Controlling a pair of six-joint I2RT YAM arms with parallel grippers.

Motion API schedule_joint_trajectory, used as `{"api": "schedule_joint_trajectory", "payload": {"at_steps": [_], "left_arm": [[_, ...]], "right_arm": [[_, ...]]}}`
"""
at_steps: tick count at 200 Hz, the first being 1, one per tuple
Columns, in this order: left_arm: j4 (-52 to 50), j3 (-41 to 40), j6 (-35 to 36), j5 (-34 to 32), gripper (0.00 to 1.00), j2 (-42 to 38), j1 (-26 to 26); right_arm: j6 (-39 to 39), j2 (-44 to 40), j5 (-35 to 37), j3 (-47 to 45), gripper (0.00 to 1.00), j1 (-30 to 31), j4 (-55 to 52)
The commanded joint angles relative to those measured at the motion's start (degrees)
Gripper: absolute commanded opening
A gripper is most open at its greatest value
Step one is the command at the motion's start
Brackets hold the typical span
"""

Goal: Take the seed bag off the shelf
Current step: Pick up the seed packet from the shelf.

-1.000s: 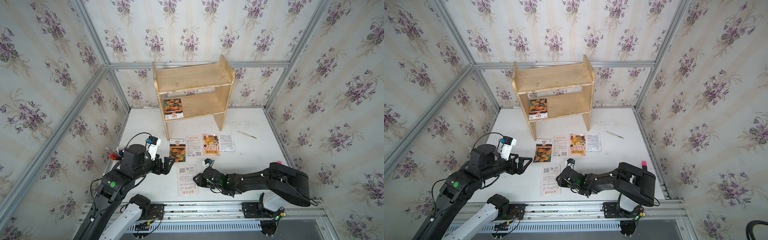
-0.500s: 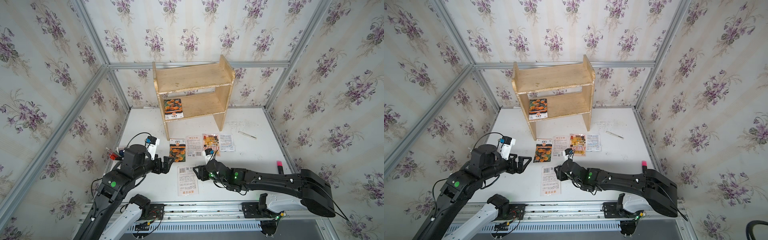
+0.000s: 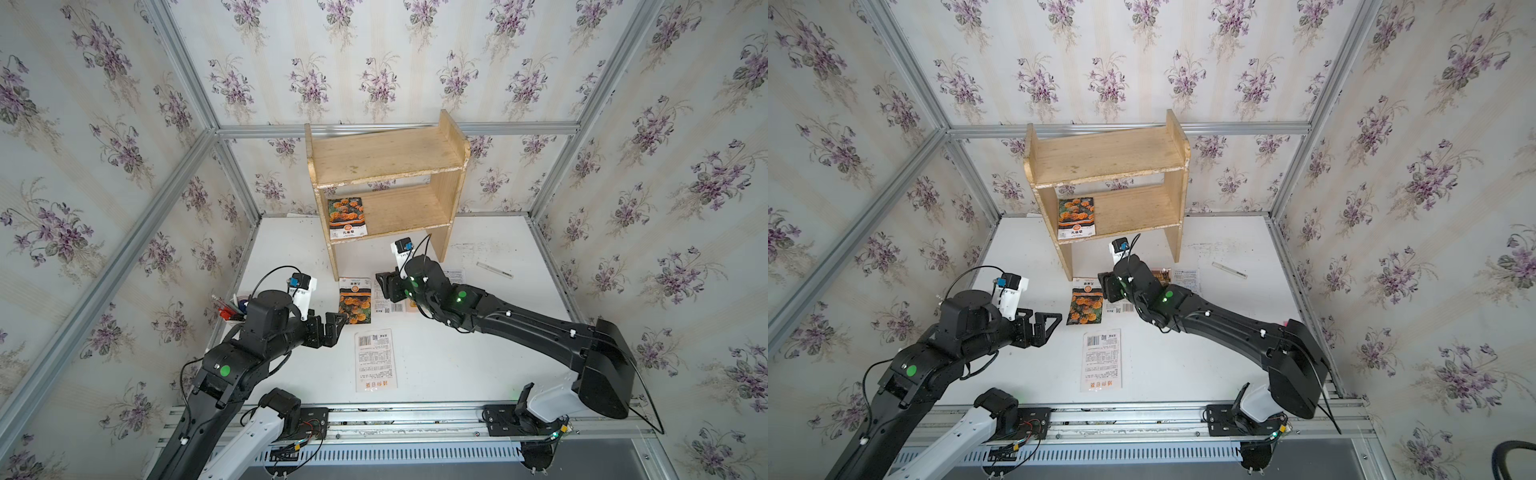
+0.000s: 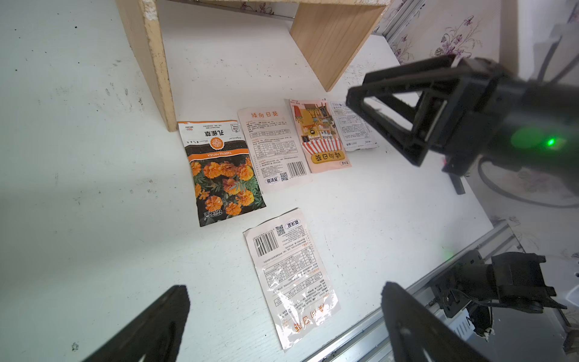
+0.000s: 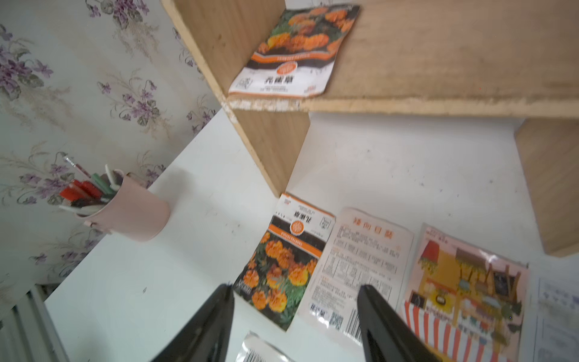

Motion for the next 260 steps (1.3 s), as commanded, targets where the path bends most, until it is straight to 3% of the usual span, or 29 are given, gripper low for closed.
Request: {"api": "schedule_joint_trajectory", "payload": {"at_steps": [1,43,157,260], "left_arm": [[0.65,-0.52,-1.37,0.27,1.0,-0.04,0.0],[0.62,-0.28,-2.2,1.67,1.0,1.43,0.01],[-3.19,0.51,-1.46,1.02,1.0,-0.21,-0.03],[-3.53,-0.01,-1.86,0.57,1.0,-0.67,0.02]], "right_arm": [[-6.57,3.88,-1.56,5.11,0.74,-1.89,0.44],[-10.19,13.51,-2.98,17.38,1.0,-4.64,-0.04],[-12.44,37.48,-3.5,47.95,1.0,-7.35,-5.48],[-14.99,47.06,-2.93,60.12,1.0,-6.75,-9.93]]}}
